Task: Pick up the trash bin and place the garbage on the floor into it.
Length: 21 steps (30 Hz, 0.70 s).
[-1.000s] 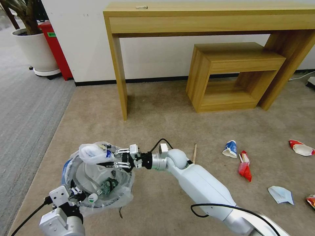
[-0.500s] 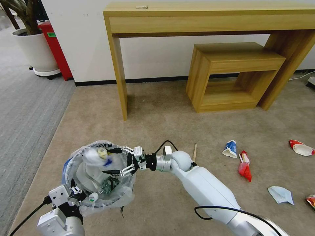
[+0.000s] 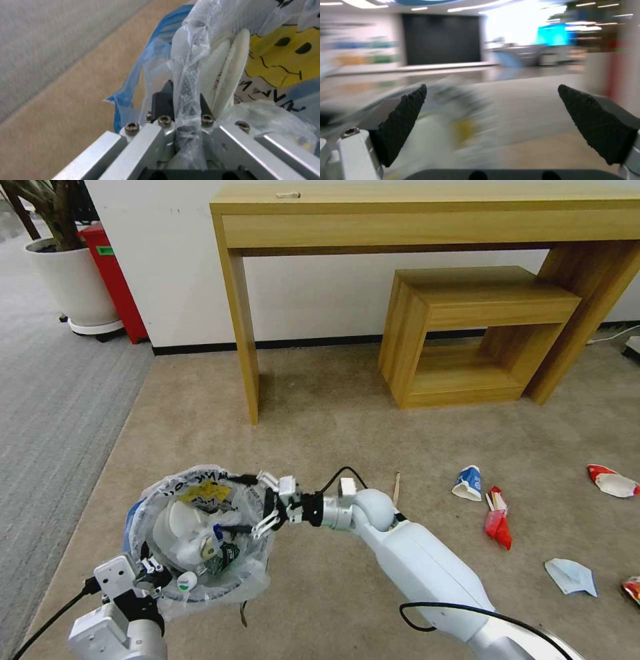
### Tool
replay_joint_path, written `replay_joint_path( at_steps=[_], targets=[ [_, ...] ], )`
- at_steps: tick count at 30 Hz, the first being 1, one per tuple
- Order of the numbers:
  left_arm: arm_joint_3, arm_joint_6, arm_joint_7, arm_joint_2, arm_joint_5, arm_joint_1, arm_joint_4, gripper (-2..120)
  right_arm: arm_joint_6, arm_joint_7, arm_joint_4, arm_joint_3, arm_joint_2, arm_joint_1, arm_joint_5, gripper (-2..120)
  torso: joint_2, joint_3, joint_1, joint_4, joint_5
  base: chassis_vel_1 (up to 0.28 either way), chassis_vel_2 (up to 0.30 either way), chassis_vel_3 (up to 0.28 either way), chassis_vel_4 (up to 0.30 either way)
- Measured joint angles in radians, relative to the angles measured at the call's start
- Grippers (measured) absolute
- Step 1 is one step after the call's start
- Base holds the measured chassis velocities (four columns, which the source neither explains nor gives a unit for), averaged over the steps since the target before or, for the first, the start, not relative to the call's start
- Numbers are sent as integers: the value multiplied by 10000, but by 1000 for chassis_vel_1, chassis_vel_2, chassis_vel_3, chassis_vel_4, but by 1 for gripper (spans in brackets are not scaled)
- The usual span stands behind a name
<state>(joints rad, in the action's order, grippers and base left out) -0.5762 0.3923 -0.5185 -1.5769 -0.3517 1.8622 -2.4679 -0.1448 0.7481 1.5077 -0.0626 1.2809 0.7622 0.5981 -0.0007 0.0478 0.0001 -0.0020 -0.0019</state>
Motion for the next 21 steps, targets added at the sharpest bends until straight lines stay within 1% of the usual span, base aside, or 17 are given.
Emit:
replay_joint_path(
  at_steps=[3, 4, 5, 7, 8, 9, 10, 11, 12, 13, 15, 16, 17, 18, 19, 20, 21],
  targets=[
    [-58, 400, -159, 70, -515, -71, -93, 0, 383, -1959, 1307, 1270, -579, 1025, -212, 100, 0, 0, 0, 1, 2, 0, 0, 0, 0],
    [-58, 400, -159, 70, -515, -71, -93, 0, 383, -1959, 1307, 1270, -579, 1025, -212, 100, 0, 0, 0, 1, 2, 0, 0, 0, 0],
    [-59, 663, -279, 114, -835, -104, -149, 0, 181, -2801, 1839, 1822, -929, 1562, -240, 100, 0, 0, 0, -2, -1, 0, 0, 0, 0],
    [-53, 919, -368, 161, -1138, -202, -166, 0, -105, -3542, 2421, 2749, -1194, 2273, -449, 100, 0, 0, 0, -3, 1, 0, 0, 0, 0],
    [-53, 919, -368, 161, -1138, -202, -166, 0, -105, -3542, 2421, 2749, -1194, 2273, -449, 100, 0, 0, 0, -3, 1, 0, 0, 0, 0],
    [-65, 969, -394, 176, -1200, -255, -166, 0, -168, -3750, 2647, 3207, -1245, 2596, -614, 100, 0, -1, 0, -5, 0, 0, 0, 0, 0],
    [-73, 989, -399, 184, -1227, -290, -166, 0, -203, -3867, 2804, 3567, -1260, 2846, -764, 100, 0, -1, 0, -2, 0, 0, 0, 0, 0],
    [-107, 1019, -432, 198, -1260, -400, -140, 0, -381, -4085, 3177, 4705, -1252, 3614, -1150, 100, 0, -2, -1, -6, 0, 0, 0, 0, 0],
    [-143, 1008, -410, 204, -1208, -479, -100, 0, -452, -4223, 3372, 5237, -1207, 4020, -1317, 100, -1, -1, 0, 2, 2, 0, 0, 0, 0],
    [-143, 1008, -410, 204, -1208, -479, -100, 0, -452, -4223, 3372, 5237, -1207, 4020, -1317, 100, -1, -1, 0, 2, 2, 0, 0, 0, 0],
    [-300, 861, -366, 207, -971, -651, -51, 0, -562, -4609, 3766, 6274, -1122, 4951, -1418, 100, -1, 0, 0, -4, -3, 0, 0, 0, 0],
    [-375, 767, -359, 197, -895, -741, -37, 0, -627, -4705, 3923, 6703, -1036, 5291, -1418, 100, -1, -1, -1, -2, 3, 0, 0, 0, 0],
    [-375, 767, -359, 197, -895, -741, -37, 0, -627, -4705, 3923, 6703, -1036, 5291, -1418, 100, -1, -1, -1, -2, 3, 0, 0, 0, 0],
    [-443, 578, -310, 175, -838, -891, -7, 0, -759, -4795, 4118, 7375, -866, 5749, -1423, 100, 0, -1, 0, -2, 0, 0, 0, 0, 0],
    [-476, 506, -311, 163, -823, -975, 20, 0, -829, -4814, 4218, 7754, -759, 5961, -1421, 100, 0, -2, -1, -2, -3, 0, 0, 0, 0],
    [-476, 506, -311, 163, -823, -975, 20, 0, -829, -4814, 4218, 7754, -759, 5961, -1421, 100, 0, -2, -1, -2, -3, 0, 0, 0, 0],
    [-489, 431, -332, 143, -800, -1088, 53, 0, -946, -4822, 4370, 8253, -583, 6241, -1359, 100, 0, -1, 0, -2, 1, 0, 0, 0, 0]
  ],
)
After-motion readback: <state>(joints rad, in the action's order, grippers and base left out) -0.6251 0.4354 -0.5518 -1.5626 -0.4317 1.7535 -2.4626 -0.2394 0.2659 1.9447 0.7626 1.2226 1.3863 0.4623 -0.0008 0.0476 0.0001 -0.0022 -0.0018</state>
